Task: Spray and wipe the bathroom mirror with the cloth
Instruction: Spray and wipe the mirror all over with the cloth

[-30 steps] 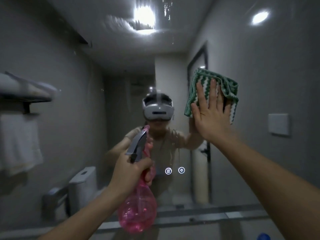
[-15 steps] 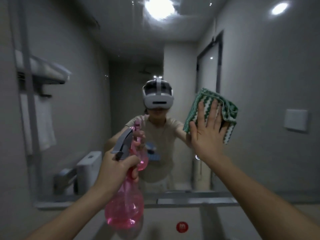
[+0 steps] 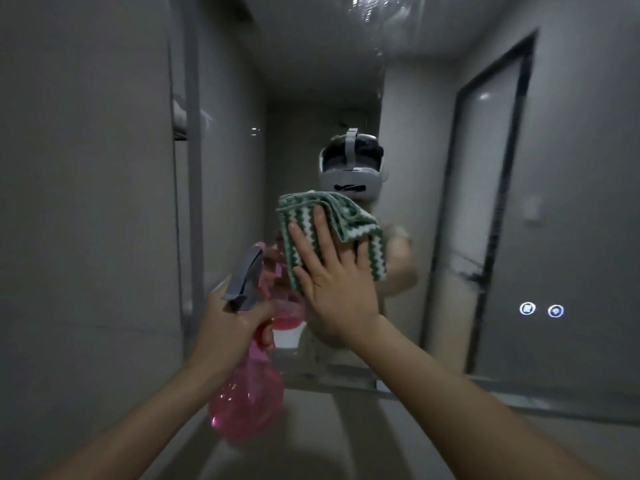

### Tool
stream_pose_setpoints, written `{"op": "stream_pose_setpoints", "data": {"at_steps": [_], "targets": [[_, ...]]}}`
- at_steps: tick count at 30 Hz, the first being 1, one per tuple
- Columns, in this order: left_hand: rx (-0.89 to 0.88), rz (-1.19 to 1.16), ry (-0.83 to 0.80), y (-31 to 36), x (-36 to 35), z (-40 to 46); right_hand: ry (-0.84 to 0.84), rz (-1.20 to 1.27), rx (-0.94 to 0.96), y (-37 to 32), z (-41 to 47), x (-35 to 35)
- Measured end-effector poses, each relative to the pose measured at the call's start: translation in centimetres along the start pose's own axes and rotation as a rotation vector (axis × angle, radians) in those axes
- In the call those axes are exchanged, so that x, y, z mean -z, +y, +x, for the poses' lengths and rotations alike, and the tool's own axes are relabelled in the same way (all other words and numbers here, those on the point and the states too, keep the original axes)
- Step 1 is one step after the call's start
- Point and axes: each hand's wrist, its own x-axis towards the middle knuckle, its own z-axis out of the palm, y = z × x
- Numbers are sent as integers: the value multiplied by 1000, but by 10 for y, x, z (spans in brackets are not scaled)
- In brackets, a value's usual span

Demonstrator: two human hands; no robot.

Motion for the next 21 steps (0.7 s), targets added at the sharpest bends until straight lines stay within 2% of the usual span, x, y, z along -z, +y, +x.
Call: {"op": "stream_pose_setpoints", "data": {"at_steps": [5,10,16,21], "targets": [[-17,93,34,-7,47,4,-76,2,25,-55,8,-12],[-10,164,59,-12,94,2,-17,-13,24,-92,13,-21],[44,148,125,-24,136,0,10,-41,69,-131,20,-33],[53,130,116,-30,146,-7,-26,-32,77,-135,21,-32]]}}
